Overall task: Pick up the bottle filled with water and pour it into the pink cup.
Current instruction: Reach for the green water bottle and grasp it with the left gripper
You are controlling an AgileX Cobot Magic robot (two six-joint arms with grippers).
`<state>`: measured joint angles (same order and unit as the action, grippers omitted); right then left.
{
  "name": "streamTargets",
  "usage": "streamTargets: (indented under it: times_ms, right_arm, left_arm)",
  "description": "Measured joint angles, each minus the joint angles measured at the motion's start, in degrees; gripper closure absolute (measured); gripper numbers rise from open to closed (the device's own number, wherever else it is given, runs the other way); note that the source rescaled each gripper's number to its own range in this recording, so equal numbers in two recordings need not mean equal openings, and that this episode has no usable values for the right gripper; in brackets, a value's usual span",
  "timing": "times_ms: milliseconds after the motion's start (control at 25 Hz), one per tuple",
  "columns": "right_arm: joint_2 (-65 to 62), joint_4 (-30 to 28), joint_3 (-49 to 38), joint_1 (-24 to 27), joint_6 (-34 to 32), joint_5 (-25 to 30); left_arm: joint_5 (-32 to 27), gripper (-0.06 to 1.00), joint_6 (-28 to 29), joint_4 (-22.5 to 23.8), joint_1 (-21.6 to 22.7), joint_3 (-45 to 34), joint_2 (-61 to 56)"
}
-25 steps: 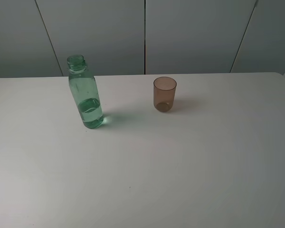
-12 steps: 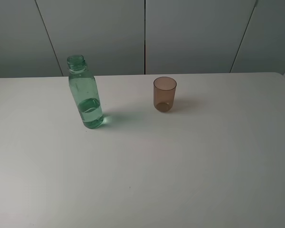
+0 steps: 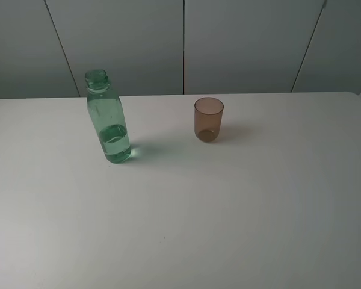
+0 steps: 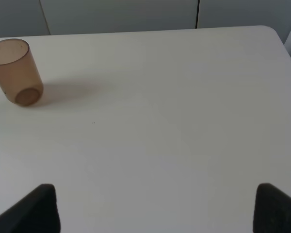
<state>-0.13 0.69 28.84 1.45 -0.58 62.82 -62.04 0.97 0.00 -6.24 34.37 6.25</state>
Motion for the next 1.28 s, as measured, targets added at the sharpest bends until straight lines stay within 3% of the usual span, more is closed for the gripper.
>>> streamTargets:
  times_ms: [160, 480, 760, 920, 1160, 1280]
  right_arm:
    - [0.00, 0.00, 0.00, 0.00, 0.00, 0.00]
    - [0.00, 0.00, 0.00, 0.00, 0.00, 0.00]
    - [0.00, 0.00, 0.00, 0.00, 0.00, 0.00]
    - [0.00, 0.00, 0.00, 0.00, 0.00, 0.00]
    - [0.00, 0.00, 0.00, 0.00, 0.00, 0.00]
    - [0.00, 0.00, 0.00, 0.00, 0.00, 0.00]
  left_arm:
    - [2.48, -0.02, 0.00, -2.20, 0.00, 1.72, 6.49]
    - [14.16, -0.02, -6.52, -13.90, 0.00, 3.49, 20.03]
    - [22.70, -0.02, -13.24, -19.89, 0.00, 3.49, 30.77]
    - [27.06, -0.02, -16.17, -21.05, 0.00, 3.49, 36.69]
    - [35.36, -0.02, -30.45, -26.99, -5.00, 3.04, 44.42]
    - [42.61, -0.02, -38.56, -31.73, -8.26, -0.90, 45.51]
